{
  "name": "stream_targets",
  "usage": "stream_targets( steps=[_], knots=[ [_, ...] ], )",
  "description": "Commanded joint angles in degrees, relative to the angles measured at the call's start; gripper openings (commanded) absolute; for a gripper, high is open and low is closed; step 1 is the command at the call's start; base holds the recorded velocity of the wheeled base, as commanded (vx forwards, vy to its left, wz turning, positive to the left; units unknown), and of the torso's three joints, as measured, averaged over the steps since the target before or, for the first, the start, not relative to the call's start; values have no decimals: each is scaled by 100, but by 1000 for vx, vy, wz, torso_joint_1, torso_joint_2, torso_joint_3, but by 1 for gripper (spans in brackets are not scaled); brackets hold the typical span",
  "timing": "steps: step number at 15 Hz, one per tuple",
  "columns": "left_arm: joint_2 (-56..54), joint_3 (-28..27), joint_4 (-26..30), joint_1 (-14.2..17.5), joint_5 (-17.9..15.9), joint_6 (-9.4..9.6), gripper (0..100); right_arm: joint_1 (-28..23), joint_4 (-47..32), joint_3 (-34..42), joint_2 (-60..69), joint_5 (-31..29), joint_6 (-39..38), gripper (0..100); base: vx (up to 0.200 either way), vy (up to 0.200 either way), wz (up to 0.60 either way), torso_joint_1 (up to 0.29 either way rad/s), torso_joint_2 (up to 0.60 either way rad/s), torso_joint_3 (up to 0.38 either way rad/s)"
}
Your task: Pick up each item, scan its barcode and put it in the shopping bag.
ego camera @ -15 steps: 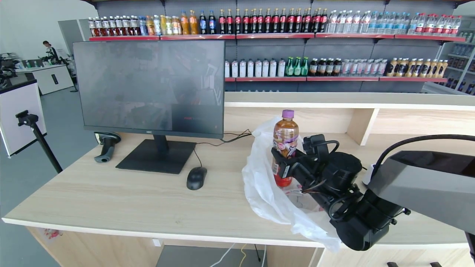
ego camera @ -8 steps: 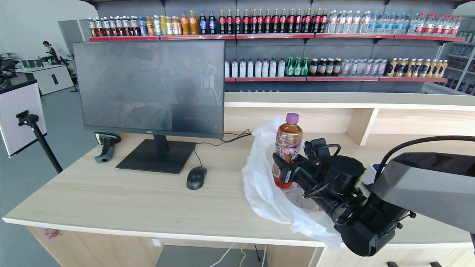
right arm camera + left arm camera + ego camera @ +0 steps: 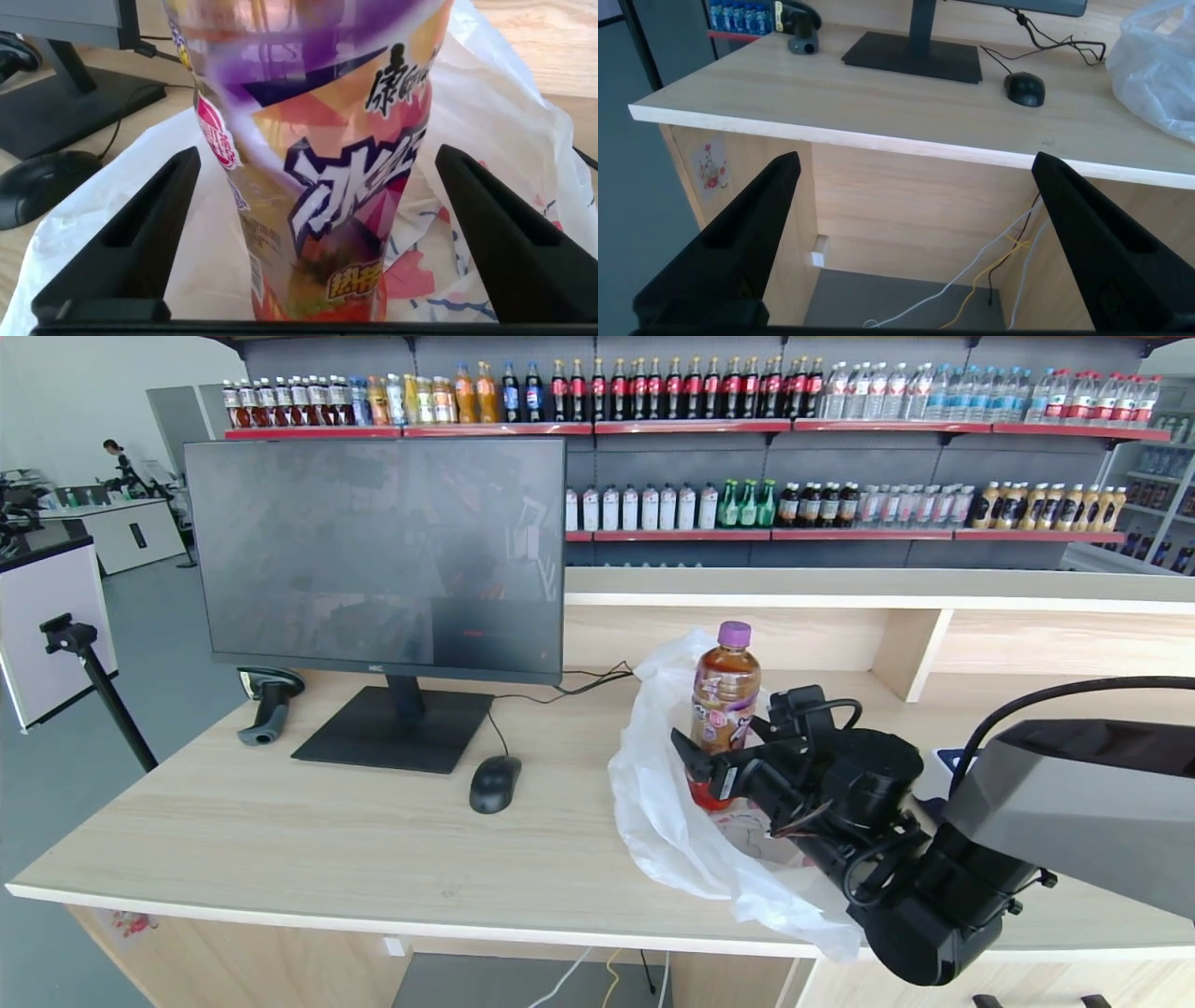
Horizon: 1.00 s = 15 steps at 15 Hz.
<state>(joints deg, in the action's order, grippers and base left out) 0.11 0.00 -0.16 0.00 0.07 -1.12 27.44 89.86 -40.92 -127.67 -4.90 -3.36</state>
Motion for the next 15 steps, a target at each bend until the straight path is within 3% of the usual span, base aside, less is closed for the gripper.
stream_targets(
  steps=[1, 5, 15],
  knots=[
    [-2, 0, -2, 0, 1, -2, 100, -2, 14, 41, 111, -2, 2, 100, 0, 0, 0, 0, 0, 0],
    [-2, 0, -2, 0, 1, 7, 100, -2, 14, 190, 419, -11, 20, 100, 0, 0, 0, 0, 0, 0],
    [-2, 0, -2, 0, 1, 7, 100, -55, 14, 1368, 1790, 7, 169, 100, 0, 0, 0, 0, 0, 0]
  ],
)
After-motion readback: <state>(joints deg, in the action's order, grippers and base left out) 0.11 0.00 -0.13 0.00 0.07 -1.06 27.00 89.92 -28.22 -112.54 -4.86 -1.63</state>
